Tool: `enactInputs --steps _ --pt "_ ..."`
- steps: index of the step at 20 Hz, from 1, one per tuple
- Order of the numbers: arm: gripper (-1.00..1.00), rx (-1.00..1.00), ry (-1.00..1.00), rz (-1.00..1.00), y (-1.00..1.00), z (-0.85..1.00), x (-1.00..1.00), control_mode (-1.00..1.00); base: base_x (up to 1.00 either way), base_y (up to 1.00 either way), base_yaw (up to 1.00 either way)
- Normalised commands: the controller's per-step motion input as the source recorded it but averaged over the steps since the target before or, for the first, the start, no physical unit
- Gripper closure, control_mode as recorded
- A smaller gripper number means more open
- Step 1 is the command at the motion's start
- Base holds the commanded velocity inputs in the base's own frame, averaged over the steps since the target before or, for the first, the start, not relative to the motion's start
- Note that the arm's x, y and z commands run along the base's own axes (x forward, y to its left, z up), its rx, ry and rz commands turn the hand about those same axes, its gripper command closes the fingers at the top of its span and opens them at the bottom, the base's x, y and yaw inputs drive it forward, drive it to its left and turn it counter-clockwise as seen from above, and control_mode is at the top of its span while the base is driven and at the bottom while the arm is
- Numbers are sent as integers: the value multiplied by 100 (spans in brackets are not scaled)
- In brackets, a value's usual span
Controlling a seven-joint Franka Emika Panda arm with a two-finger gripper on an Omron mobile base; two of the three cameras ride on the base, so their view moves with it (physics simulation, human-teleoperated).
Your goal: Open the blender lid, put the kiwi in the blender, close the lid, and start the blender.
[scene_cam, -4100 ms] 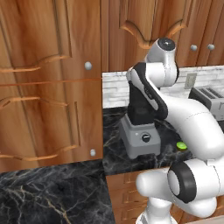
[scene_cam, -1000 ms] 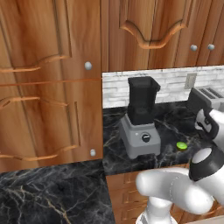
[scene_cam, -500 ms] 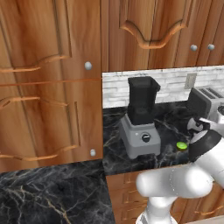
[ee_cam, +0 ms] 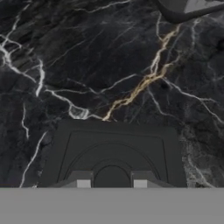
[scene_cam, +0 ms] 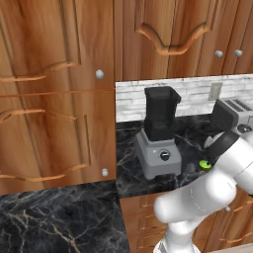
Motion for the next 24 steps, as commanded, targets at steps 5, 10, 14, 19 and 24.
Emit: enactInputs --steps 5,10,14,19,24 --pt "100 0 2 0 0 -25 13 -100 0 0 0" --pt "-100 0 3 0 0 -21 7 -100 0 0 0" --pt "-100 0 0 0 0 -10 0 -100 0 0 0" --pt "-100 0 0 0 0 13 -6 -100 0 0 0" --pt "-100 0 0 0 37 60 -23 -100 0 0 0"
